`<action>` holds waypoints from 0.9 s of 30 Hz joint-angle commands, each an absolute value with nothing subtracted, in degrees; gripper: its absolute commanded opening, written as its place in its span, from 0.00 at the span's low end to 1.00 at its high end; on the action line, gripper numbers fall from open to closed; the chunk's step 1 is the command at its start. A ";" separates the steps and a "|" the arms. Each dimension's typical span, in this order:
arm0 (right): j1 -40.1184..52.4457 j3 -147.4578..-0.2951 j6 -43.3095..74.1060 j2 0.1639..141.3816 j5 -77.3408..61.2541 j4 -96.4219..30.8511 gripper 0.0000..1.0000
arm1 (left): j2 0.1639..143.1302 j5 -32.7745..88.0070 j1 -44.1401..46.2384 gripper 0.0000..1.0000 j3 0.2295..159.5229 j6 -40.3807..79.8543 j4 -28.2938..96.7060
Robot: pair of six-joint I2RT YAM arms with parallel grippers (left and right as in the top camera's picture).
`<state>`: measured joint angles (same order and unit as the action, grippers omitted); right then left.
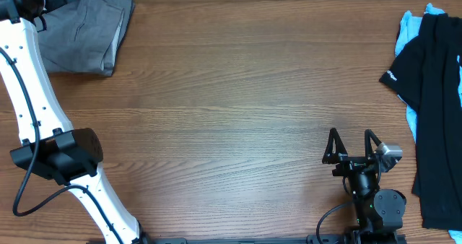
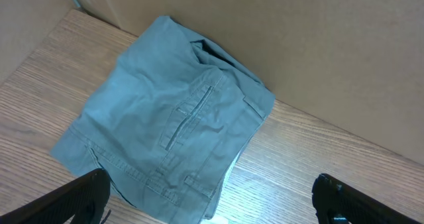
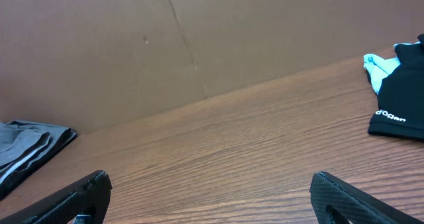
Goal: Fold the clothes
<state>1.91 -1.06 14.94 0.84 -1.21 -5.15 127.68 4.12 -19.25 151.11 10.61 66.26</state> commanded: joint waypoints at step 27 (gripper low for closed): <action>2.24 -0.47 14.79 0.16 -0.64 -4.82 1.00 | 123.76 4.49 -8.40 1.00 150.80 11.40 66.22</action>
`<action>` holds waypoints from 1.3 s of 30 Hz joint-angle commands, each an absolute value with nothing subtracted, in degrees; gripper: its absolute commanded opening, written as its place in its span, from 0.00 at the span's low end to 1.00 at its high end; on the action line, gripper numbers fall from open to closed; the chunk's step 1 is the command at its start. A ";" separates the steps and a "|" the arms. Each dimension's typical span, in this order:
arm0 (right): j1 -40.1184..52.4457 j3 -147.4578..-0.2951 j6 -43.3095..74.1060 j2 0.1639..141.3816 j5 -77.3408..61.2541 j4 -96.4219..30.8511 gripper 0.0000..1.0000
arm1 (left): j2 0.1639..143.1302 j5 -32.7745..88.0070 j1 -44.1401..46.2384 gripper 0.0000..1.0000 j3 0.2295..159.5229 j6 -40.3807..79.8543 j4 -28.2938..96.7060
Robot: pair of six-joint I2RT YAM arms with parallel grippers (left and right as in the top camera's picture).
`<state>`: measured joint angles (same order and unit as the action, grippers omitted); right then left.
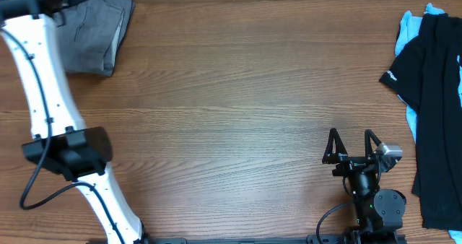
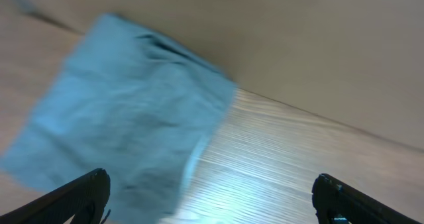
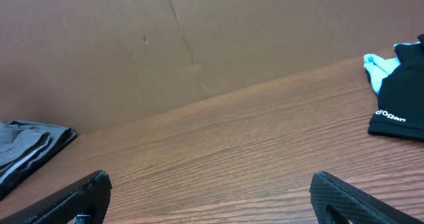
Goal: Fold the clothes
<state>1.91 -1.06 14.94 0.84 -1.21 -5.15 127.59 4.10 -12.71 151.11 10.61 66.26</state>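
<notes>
A folded grey garment [image 1: 92, 33] lies at the table's far left corner; the left wrist view shows it blurred [image 2: 119, 111]. My left gripper hovers over it, open [image 2: 209, 201], nothing between its fingers. A black shirt [image 1: 433, 92] lies spread at the right edge on a light blue garment [image 1: 408, 27]. My right gripper [image 1: 352, 144] rests near the front edge, open [image 3: 209, 197] and empty, pointing across the table. Its camera catches the grey garment [image 3: 26, 148] far left and the black shirt [image 3: 397, 111] far right.
A brown cardboard wall [image 3: 199, 32] runs along the table's back edge. The white left arm [image 1: 43, 92] reaches from the front left up to the far corner. Bare wooden tabletop [image 1: 238, 92] lies between the two piles.
My left gripper has shifted a little to the right above the folded grey garment, which now sits further left and blurred in its camera. It stays open. The right arm has not moved.
</notes>
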 commanded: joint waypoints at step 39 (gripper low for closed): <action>2.24 -0.47 14.79 0.16 -0.64 -4.82 1.00 | 33.91 4.95 -0.51 1.00 21.30 7.31 8.03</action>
<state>1.91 -1.06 14.96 0.84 -1.08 -5.15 38.92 4.34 -0.71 26.06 8.38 10.59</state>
